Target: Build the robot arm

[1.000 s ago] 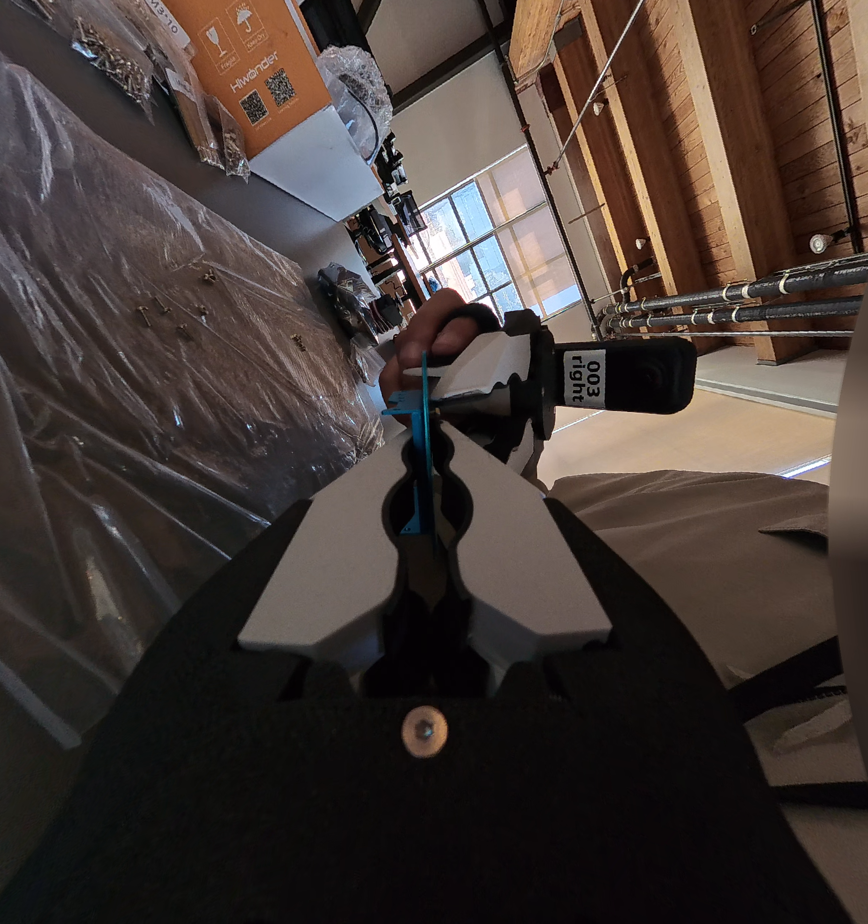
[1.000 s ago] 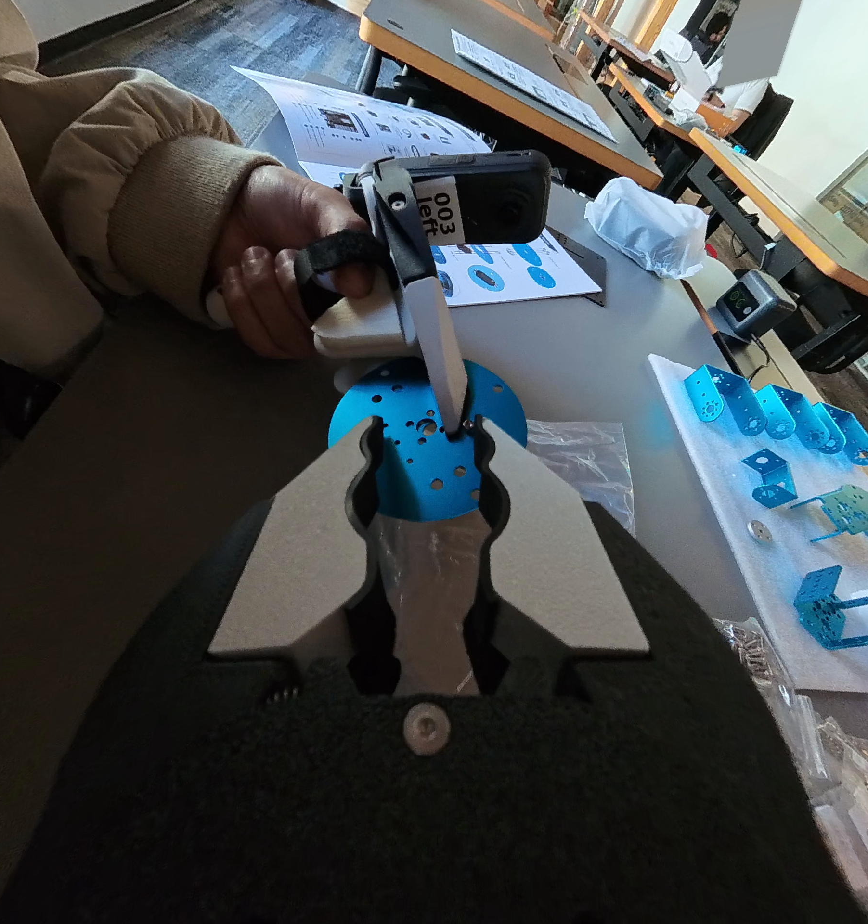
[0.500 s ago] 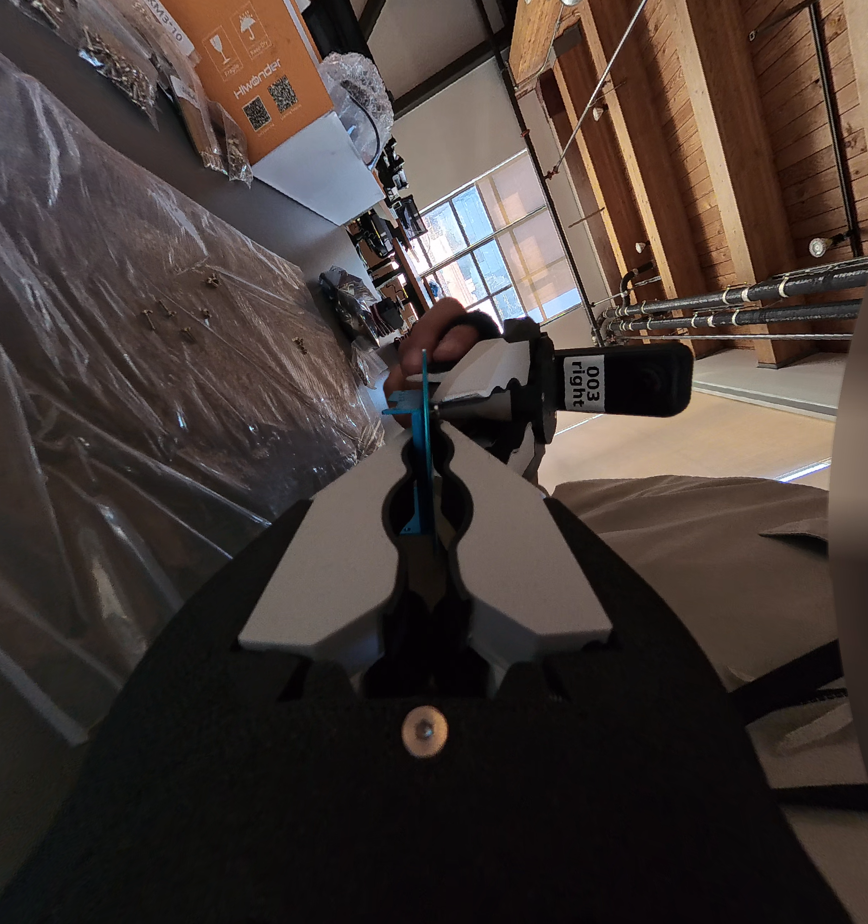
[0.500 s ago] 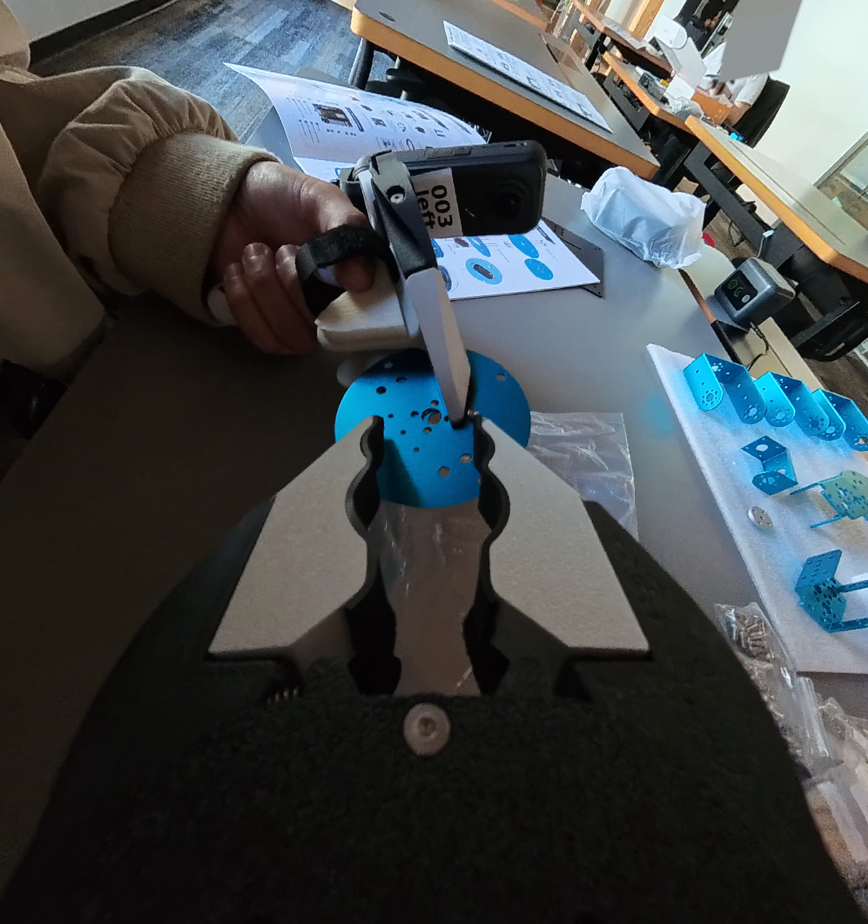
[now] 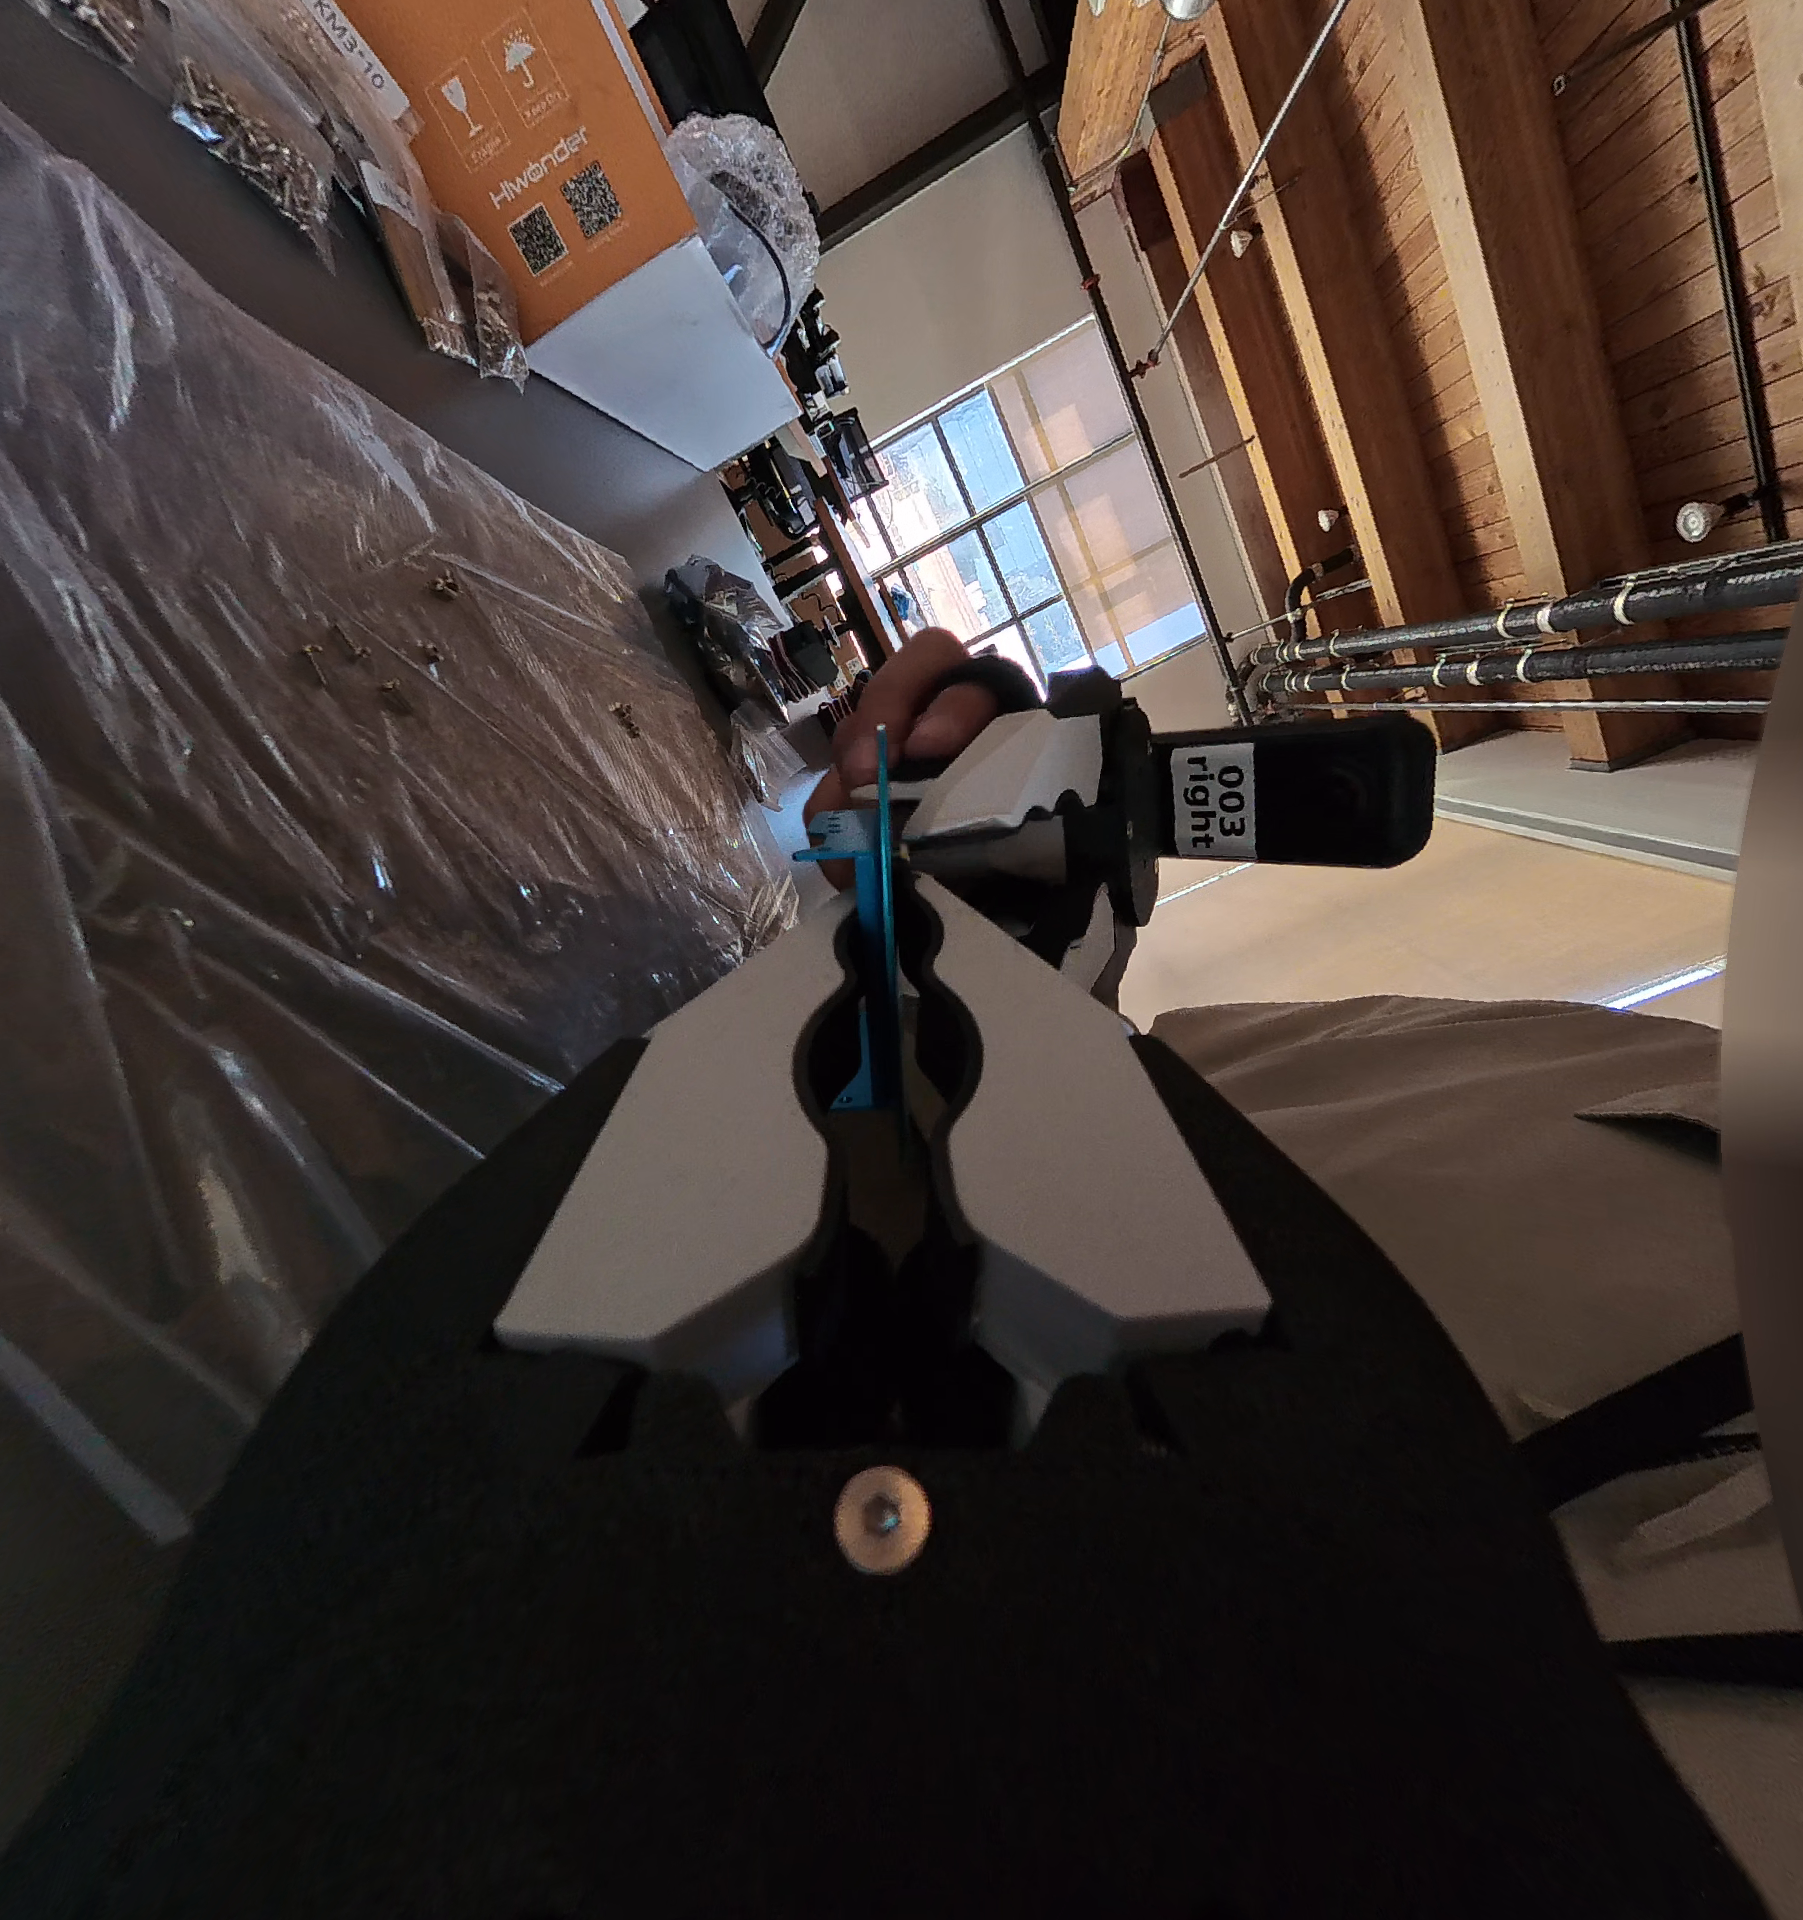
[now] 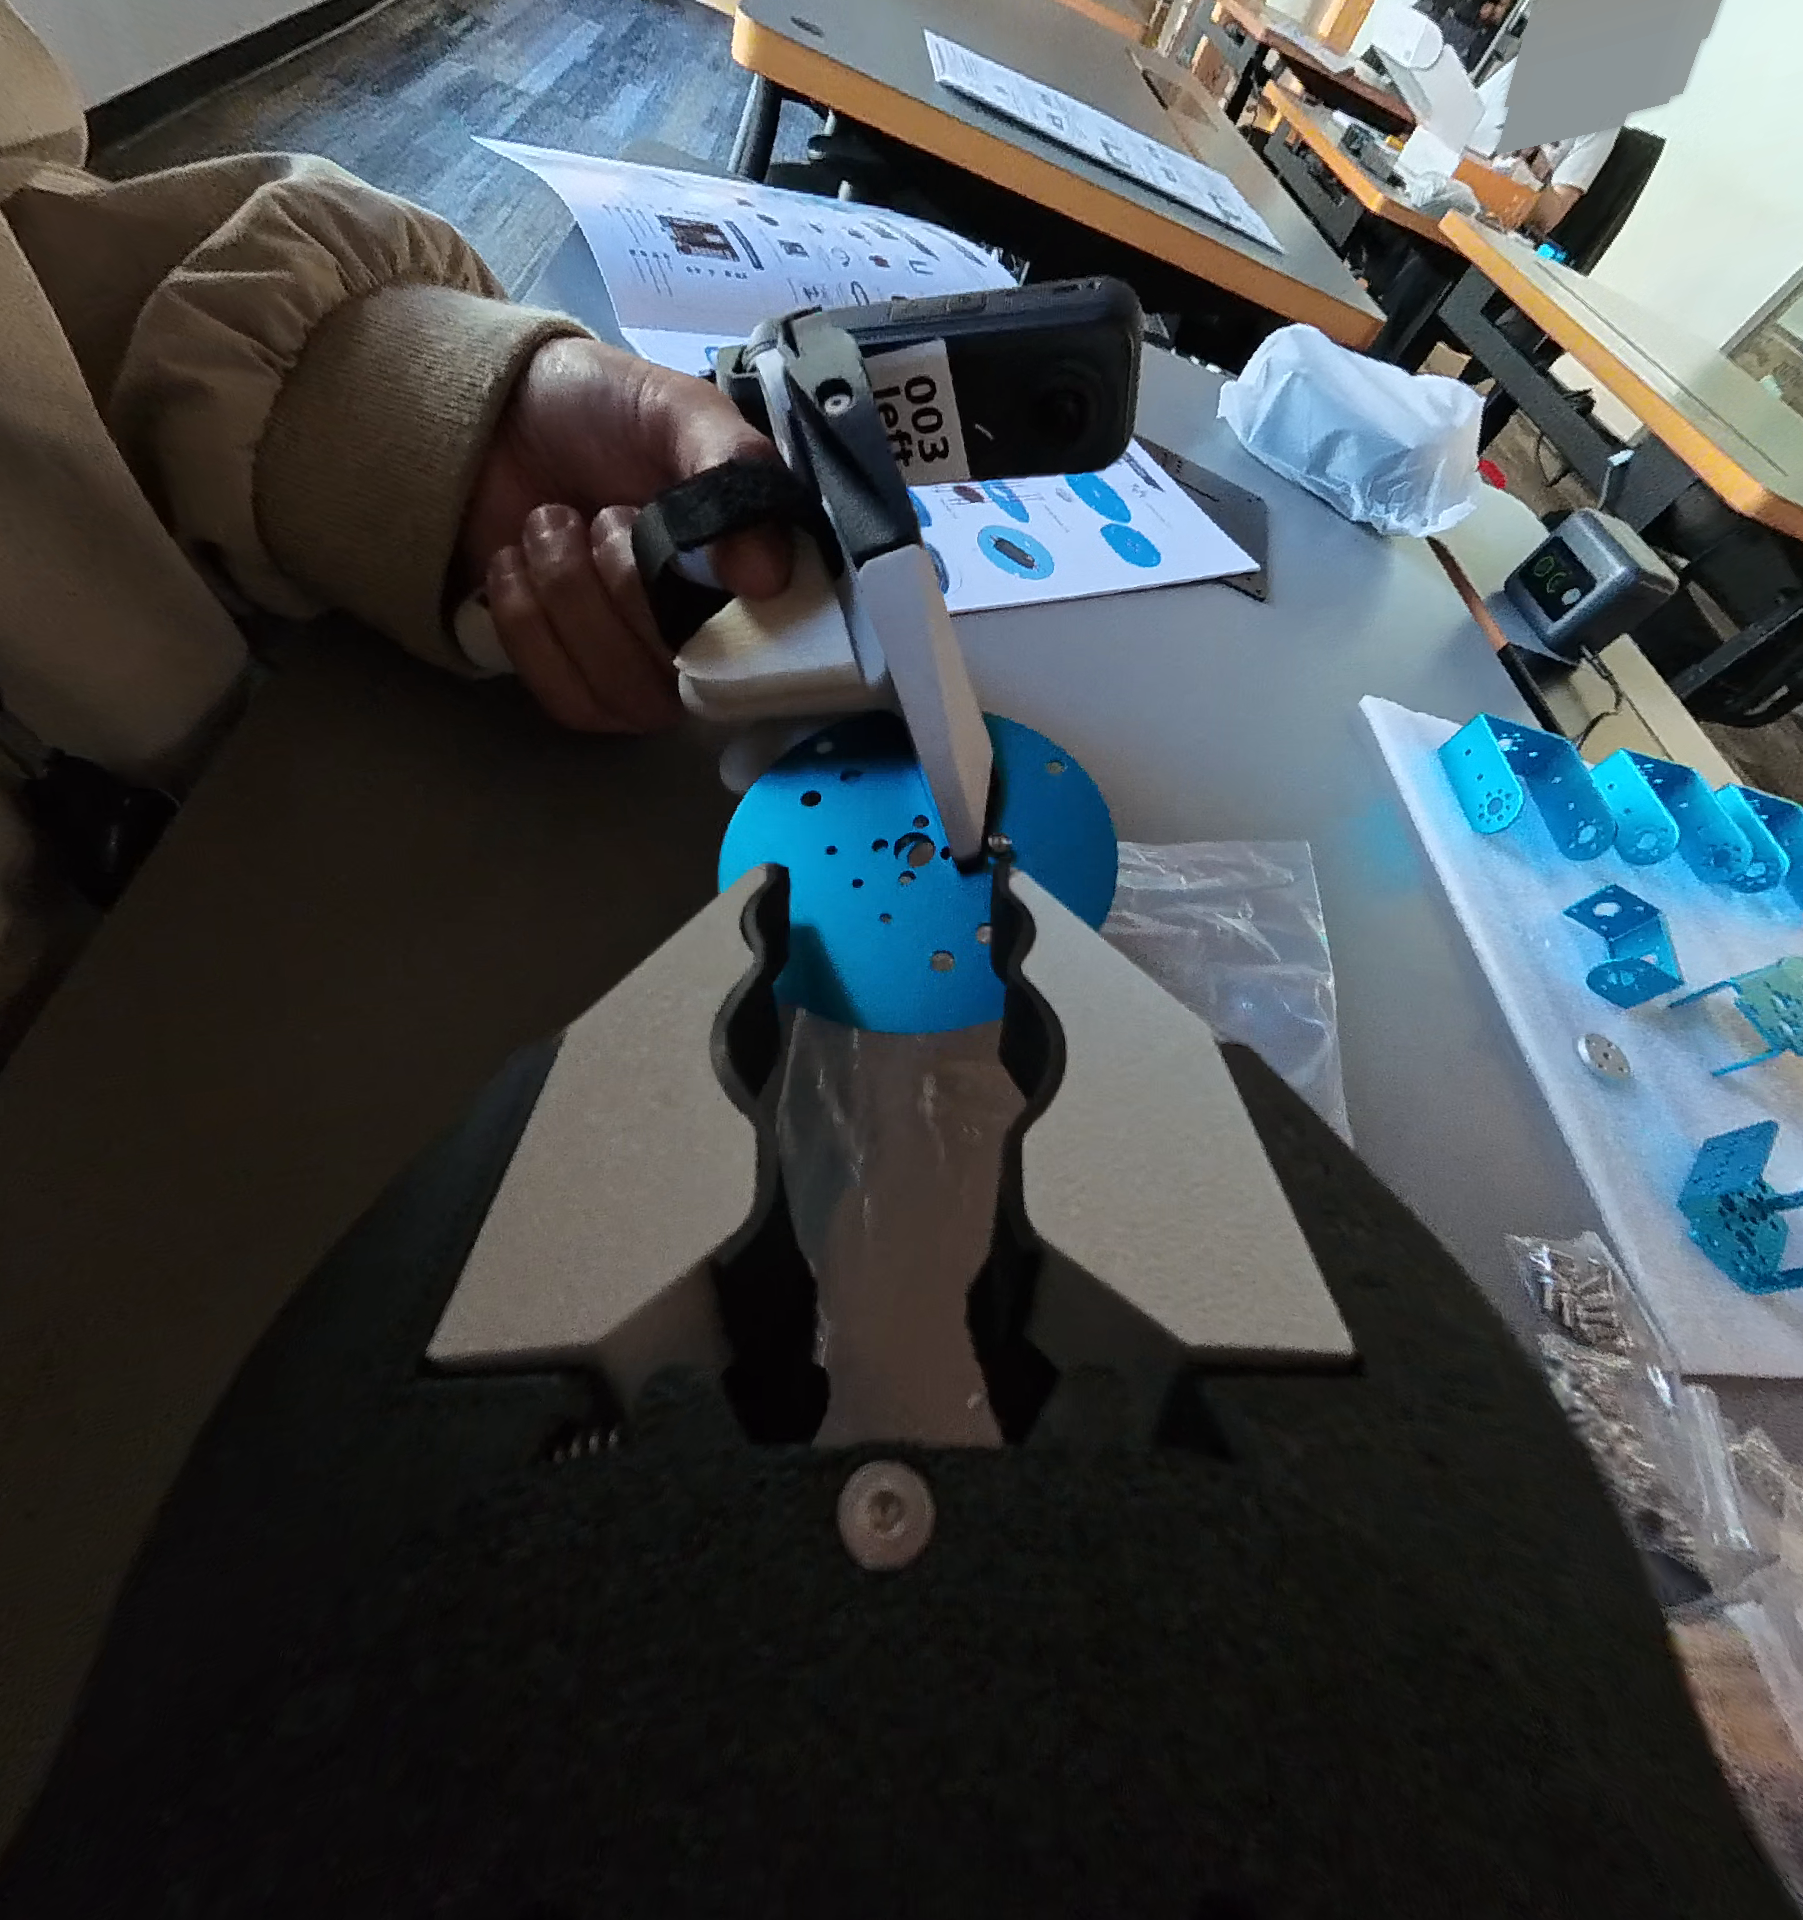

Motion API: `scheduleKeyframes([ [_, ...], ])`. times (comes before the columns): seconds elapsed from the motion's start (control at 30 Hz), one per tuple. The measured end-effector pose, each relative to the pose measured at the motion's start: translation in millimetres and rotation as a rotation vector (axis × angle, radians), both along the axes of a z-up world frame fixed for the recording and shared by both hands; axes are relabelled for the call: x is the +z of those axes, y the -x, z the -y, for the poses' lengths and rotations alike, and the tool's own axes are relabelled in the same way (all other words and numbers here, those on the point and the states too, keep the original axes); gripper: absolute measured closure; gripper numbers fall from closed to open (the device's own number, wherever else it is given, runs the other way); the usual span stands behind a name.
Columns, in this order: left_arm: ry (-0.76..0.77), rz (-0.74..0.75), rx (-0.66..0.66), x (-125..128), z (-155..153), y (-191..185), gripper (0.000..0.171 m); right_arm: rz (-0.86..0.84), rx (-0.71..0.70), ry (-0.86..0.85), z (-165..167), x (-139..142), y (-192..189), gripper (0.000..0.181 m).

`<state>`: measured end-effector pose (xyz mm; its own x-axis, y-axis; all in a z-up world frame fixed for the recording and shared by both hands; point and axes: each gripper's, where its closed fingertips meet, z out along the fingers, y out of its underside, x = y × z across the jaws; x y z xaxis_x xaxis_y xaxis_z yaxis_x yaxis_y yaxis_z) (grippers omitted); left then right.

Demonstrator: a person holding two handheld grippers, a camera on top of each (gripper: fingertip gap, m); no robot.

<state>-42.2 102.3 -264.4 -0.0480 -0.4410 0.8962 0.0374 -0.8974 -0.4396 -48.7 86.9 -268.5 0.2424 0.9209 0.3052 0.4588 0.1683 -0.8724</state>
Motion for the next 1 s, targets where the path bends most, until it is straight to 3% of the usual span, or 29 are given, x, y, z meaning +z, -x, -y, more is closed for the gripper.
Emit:
scheduleKeyframes([
  [0.27, -0.004, -0.006, -0.004, -0.6, 1.1, -0.7, 0.171, -0.008, 0.021, -0.007, -4.2, 0.3, 11.4, 0.137],
  [0.47, 0.007, 0.006, 0.013, 0.2, -2.6, 1.9, 0.171, -0.001, -0.002, 0.005, 2.2, -1.3, -1.9, 0.148],
  [0.67, -0.006, -0.001, -0.002, 0.2, 0.8, 0.0, 0.171, -0.029, 0.014, -0.029, -2.9, 3.4, 11.9, 0.134],
  [0.77, -0.005, -0.003, 0.001, -0.2, 0.4, 0.6, 0.171, -0.027, 0.011, -0.011, -0.8, -0.6, 11.1, 0.134],
  [0.87, 0.001, 0.004, 0.016, 0.4, -2.6, 2.3, 0.171, -0.01, 0.002, 0.028, 3.6, -2.6, 2.2, 0.145],
  [1.0, -0.009, -0.002, 0.004, 0.2, 0.0, 0.9, 0.171, -0.039, -0.001, -0.027, 0.6, 5.4, 3.8, 0.138],
])
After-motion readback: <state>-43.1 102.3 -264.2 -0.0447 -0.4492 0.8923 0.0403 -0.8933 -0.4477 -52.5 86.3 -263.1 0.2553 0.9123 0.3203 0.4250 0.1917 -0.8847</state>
